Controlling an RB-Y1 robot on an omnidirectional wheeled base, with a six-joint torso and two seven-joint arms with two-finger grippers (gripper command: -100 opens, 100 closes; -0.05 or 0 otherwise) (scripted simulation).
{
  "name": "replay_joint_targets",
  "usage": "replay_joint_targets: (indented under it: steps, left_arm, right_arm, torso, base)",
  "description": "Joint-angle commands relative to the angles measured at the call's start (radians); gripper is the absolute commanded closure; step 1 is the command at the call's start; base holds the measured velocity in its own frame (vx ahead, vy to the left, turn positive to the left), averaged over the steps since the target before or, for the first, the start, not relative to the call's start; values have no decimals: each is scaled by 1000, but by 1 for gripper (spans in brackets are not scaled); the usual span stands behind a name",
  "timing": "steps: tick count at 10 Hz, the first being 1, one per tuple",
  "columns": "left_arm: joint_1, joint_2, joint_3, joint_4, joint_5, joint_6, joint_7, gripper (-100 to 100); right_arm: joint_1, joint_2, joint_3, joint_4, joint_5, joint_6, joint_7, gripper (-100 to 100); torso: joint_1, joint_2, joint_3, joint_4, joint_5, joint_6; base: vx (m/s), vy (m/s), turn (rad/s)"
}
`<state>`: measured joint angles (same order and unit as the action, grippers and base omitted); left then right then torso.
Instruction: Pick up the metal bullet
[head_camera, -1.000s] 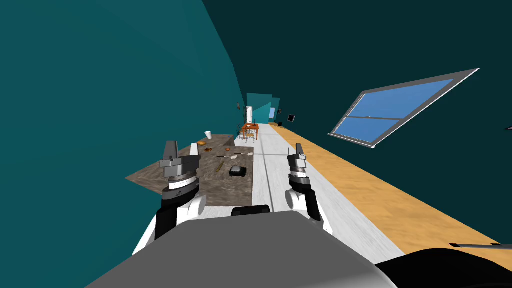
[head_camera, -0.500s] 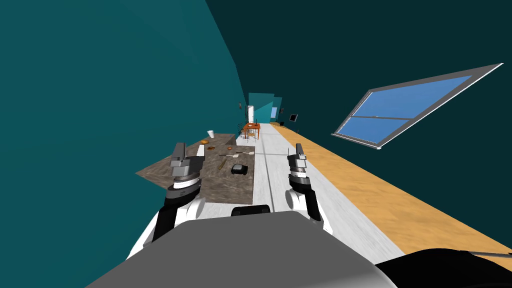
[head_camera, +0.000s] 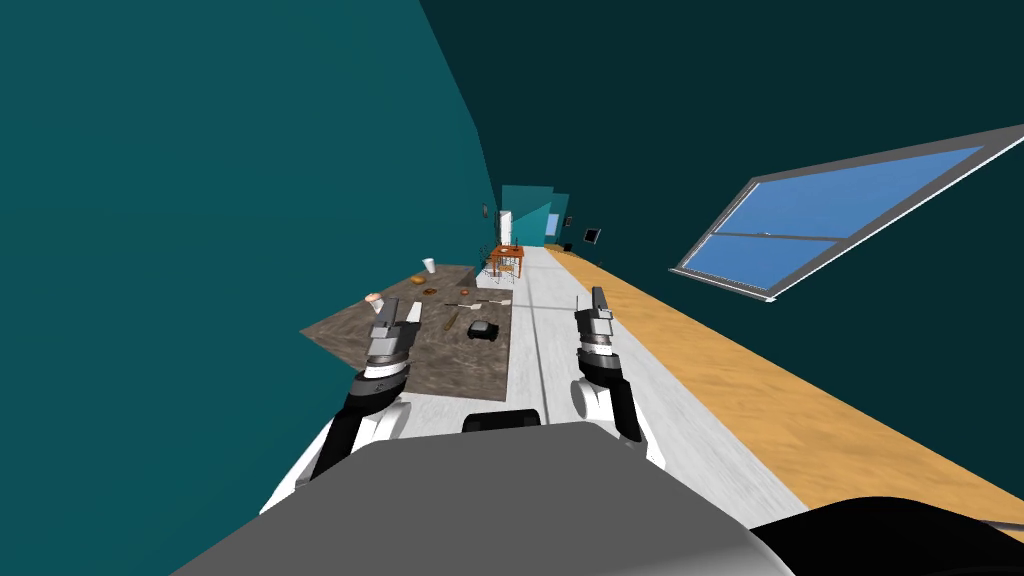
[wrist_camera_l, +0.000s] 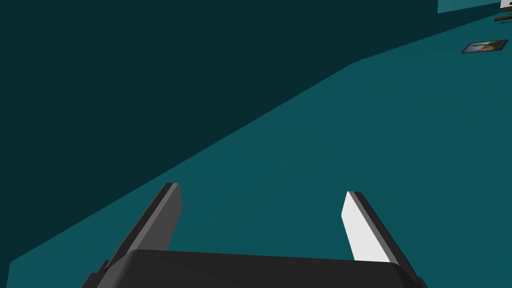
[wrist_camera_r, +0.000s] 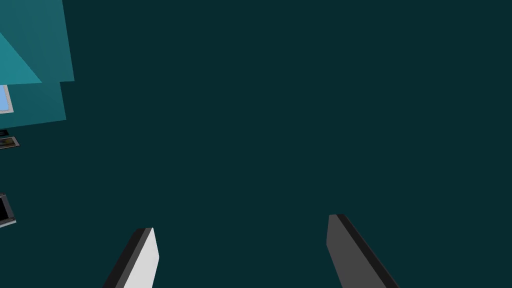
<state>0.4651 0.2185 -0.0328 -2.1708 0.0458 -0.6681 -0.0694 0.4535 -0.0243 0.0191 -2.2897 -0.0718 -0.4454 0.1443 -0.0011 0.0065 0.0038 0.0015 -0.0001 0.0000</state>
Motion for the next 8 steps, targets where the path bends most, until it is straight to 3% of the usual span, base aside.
replay_joint_targets:
  steps: [1, 2, 3, 4, 5, 6, 8]
  left_arm:
    - [14, 44, -26, 50, 37, -12, -42, -100]
    - [14, 44, -26, 65, 37, -12, -42, -100]
    - [21, 75, -41, 105, 60, -18, -64, -100]
    - [21, 75, -41, 109, 60, -18, -64, -100]
    - [28, 109, -57, 148, 84, -24, -86, -100]
    - [28, 109, -57, 156, 84, -24, -86, -100]
    - [45, 177, -93, 238, 128, -35, -123, -100]
  right_arm:
    - [0, 0, 0, 0, 0, 0, 0, 0]
    - [0, 0, 0, 0, 0, 0, 0, 0]
    - [0, 0, 0, 0, 0, 0, 0, 0]
    - [0, 0, 0, 0, 0, 0, 0, 0]
    - [0, 0, 0, 0, 0, 0, 0, 0]
    - [0, 0, 0, 0, 0, 0, 0, 0]
    - [0, 0, 0, 0, 0, 0, 0, 0]
  torso:
    - [0, 0, 0, 0, 0, 0]
    - [0, 0, 0, 0, 0, 0]
    - [0, -1, -1, 0, 0, 0]
    - [0, -1, -1, 0, 0, 0]
    - [0, -3, -2, -1, 0, 0]
    - [0, -3, -2, -1, 0, 0]
    - [0, -4, -2, -1, 0, 0]
  base:
    - [-96, -21, 52]
    - [-72, -13, 18]
    - [-68, -7, 32]
    - [-46, -11, 14]
    - [-48, -19, 16]
    - [-42, -18, 12]
    - [-53, -25, 10]
